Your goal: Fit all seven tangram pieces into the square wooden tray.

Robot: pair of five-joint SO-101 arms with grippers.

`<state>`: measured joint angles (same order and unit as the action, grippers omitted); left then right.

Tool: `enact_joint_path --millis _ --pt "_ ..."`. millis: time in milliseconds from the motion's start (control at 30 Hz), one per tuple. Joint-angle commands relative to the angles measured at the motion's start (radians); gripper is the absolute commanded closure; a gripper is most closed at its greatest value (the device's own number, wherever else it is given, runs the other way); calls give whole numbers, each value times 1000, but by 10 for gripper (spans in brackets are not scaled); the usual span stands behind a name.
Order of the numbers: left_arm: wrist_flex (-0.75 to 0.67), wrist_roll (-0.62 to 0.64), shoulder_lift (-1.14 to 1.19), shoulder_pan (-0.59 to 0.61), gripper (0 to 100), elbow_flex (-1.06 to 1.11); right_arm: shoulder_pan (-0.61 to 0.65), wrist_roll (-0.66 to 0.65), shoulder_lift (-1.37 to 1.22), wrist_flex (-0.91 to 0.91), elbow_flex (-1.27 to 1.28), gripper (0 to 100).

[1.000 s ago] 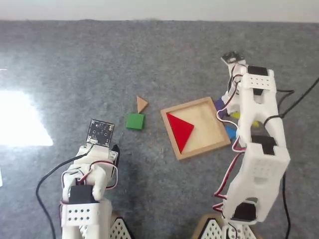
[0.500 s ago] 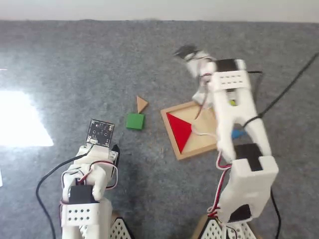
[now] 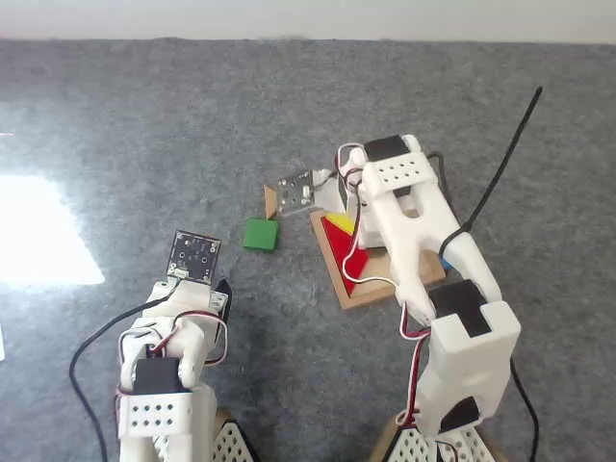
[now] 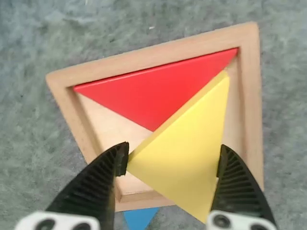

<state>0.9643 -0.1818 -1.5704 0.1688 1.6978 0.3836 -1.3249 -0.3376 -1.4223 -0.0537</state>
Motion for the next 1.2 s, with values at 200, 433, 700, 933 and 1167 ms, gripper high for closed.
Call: enact_joint_path --millis 200,433,700,933,1167 --pt "0 -12 -17 6 848 -8 5 -31 62 128 9 833" --pt "0 -12 -17 6 848 -8 -5 -38 -64 113 -71 833" --pt "0 -12 -17 6 848 -8 -7 -38 -76 104 -92 820" --pt "0 -12 -17 6 848 -8 -8 -38 -77 102 -87 657" --pt "0 -12 -17 6 848 -8 -10 -38 -73 79 -92 656"
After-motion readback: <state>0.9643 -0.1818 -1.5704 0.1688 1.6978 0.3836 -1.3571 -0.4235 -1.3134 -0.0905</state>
